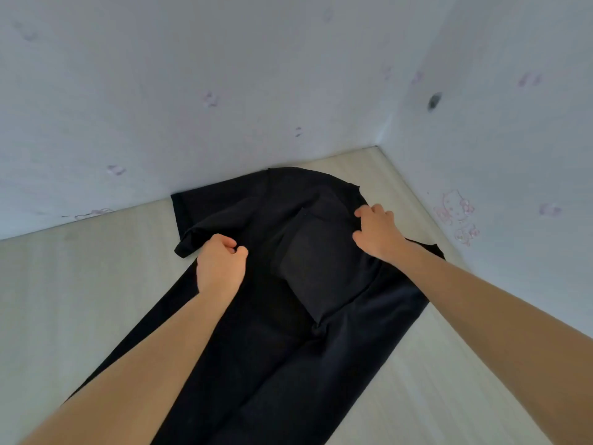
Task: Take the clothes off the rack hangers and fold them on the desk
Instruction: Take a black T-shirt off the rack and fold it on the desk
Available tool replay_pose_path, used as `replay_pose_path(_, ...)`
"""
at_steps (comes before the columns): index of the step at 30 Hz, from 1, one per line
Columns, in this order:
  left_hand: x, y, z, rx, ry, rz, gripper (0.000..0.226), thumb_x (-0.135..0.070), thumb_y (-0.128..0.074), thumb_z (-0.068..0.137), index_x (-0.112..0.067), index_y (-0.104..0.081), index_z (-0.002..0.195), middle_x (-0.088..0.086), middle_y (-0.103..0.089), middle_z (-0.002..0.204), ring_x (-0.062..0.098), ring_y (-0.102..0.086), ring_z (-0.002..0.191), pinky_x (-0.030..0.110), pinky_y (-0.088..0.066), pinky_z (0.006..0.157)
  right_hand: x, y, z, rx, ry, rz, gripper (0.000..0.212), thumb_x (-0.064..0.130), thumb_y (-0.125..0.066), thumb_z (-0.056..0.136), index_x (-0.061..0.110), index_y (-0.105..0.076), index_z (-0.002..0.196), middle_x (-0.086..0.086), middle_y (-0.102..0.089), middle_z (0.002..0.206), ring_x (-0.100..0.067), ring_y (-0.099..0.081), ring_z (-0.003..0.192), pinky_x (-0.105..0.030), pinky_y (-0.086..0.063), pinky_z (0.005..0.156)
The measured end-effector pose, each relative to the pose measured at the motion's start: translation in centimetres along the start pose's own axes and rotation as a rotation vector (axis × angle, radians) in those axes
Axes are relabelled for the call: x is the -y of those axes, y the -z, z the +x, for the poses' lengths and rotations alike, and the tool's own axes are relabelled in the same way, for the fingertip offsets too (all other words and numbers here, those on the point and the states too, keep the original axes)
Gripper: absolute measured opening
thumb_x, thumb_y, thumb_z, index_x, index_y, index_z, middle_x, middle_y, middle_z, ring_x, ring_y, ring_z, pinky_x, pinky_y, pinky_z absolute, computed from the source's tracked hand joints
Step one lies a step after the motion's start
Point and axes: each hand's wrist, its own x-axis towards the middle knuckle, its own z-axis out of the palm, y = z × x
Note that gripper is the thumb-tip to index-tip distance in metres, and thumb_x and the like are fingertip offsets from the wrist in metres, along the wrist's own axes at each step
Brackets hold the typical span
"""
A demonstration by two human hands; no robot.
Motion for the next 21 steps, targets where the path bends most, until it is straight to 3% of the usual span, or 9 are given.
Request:
replay_pose_path(4, 1.1, 1.3, 2.2, -0.081, -0.011, 0.05, 0.037, -0.023, -0.063, 0.086, -0.01, -0.058, 0.121, 0.01, -0.056, 0.122, 0.028, -0.053, 0.113, 0.044, -0.048, 0.095, 3.6, 1.5, 3.1, -0.045, 0.082, 0.054, 0.049, 0.016, -0.044, 0.096, 0.003, -0.035, 0.143, -0.02, -0.039, 0.138, -0.036, -0.038, 0.122, -0.035, -0.028, 0.105)
replay_pose_path(9, 0.7, 1.7, 3.8, -0.099, -0.048, -0.02, 0.055, -0.027, -0.064, 0.086, -0.012, -0.041, 0.134, 0.01, -0.058, 0.114, 0.03, -0.054, 0.107, 0.05, -0.048, 0.093, 8.1, 2.3, 7.6, -0.061, 0.151, 0.078, 0.045, 0.025, -0.04, 0.101, 0.0, -0.039, 0.139, -0.019, -0.043, 0.139, -0.035, -0.038, 0.126, -0.037, -0.027, 0.106)
replay_pose_path(13, -0.3, 2.1, 3.7, -0.014, -0.038, -0.199, 0.081, -0.022, -0.062, 0.091, -0.027, -0.01, 0.153, 0.0, -0.056, 0.084, 0.012, -0.056, 0.076, 0.031, -0.044, 0.076, 10.4, 1.7, 10.4, 0.067, 0.173, 0.113, 0.053, 0.037, -0.037, 0.102, 0.009, -0.031, 0.146, -0.012, -0.037, 0.148, -0.035, -0.03, 0.134, -0.041, -0.027, 0.109)
replay_pose_path(18, -0.3, 2.6, 4.7, 0.074, -0.043, -0.409, 0.089, -0.011, -0.064, 0.089, -0.044, -0.008, 0.15, -0.013, -0.06, 0.094, 0.002, -0.059, 0.09, 0.021, -0.045, 0.078, 11.3, 0.3, 12.8, 0.116, 0.081, 0.159, 0.051, 0.049, -0.038, 0.098, 0.018, -0.04, 0.139, -0.008, -0.047, 0.14, -0.035, -0.036, 0.129, -0.044, -0.027, 0.108)
replay_pose_path(21, -0.7, 3.1, 4.6, 0.057, -0.056, -0.403, 0.082, -0.006, -0.061, 0.091, -0.038, -0.014, 0.151, -0.013, -0.061, 0.097, -0.001, -0.058, 0.09, 0.02, -0.047, 0.081, 11.0, 0.8, 12.8, 0.153, 0.096, 0.196, 0.041, 0.034, -0.048, 0.098, 0.017, -0.048, 0.135, -0.005, -0.05, 0.136, -0.031, -0.042, 0.127, -0.039, -0.025, 0.112)
